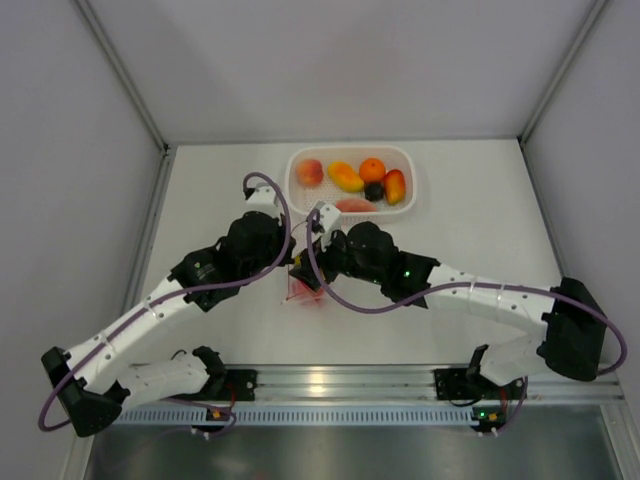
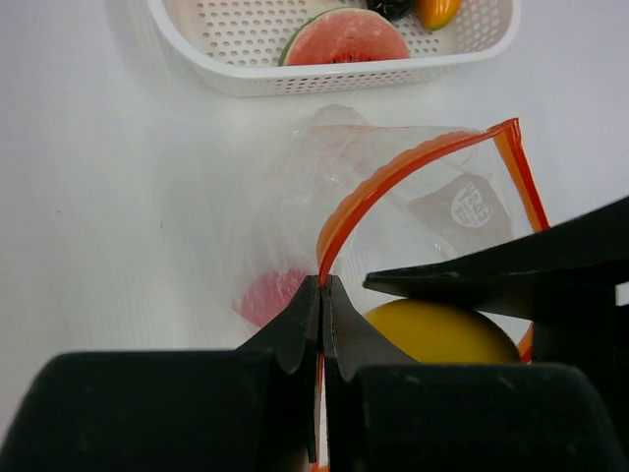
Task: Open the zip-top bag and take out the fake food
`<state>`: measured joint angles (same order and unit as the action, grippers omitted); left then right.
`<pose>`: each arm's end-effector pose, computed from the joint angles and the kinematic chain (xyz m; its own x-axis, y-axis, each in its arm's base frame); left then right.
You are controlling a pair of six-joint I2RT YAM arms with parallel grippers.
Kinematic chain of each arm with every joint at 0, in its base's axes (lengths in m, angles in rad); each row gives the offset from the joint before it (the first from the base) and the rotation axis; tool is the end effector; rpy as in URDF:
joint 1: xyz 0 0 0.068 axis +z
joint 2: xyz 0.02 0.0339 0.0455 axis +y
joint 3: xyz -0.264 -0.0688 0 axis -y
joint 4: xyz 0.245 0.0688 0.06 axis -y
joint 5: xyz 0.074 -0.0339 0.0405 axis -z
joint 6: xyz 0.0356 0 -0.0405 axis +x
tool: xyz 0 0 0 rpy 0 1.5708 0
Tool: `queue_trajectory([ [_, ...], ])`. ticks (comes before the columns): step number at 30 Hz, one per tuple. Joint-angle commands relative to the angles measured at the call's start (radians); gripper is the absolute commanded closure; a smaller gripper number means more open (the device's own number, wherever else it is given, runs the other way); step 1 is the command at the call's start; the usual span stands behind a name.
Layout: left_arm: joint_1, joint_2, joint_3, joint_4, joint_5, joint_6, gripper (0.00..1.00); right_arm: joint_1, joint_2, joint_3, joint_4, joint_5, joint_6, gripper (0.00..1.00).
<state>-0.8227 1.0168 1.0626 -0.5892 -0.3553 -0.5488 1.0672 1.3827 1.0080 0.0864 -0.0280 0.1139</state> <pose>0.1553 -0.1492 0.3536 -0.5529 -0.1232 -0.8241 0.2300 0.9280 -0.2931 0.1563 0.2857 0.3079 -0.2373 -0.1953 -0.9516 -0.8671 0.4842 0.1169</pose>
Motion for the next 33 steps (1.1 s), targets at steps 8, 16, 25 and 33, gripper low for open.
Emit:
queue_trajectory([
  [8,0.005,0.012,-0.015,-0.034,-0.155,-0.071,1.00,-0.067,-0.318,-0.094,0.191,0.072,0.193,0.67],
  [16,0.005,0.008,-0.003,-0.034,-0.166,-0.117,1.00,-0.333,-0.180,0.049,-0.060,0.402,0.262,0.68],
  [25,0.005,-0.032,0.005,-0.029,-0.175,-0.195,1.00,-0.507,0.294,0.369,-0.169,0.370,0.202,0.61],
  [33,0.004,-0.075,0.002,-0.031,-0.156,-0.220,1.00,-0.535,0.642,0.731,-0.309,0.399,0.135,0.20],
])
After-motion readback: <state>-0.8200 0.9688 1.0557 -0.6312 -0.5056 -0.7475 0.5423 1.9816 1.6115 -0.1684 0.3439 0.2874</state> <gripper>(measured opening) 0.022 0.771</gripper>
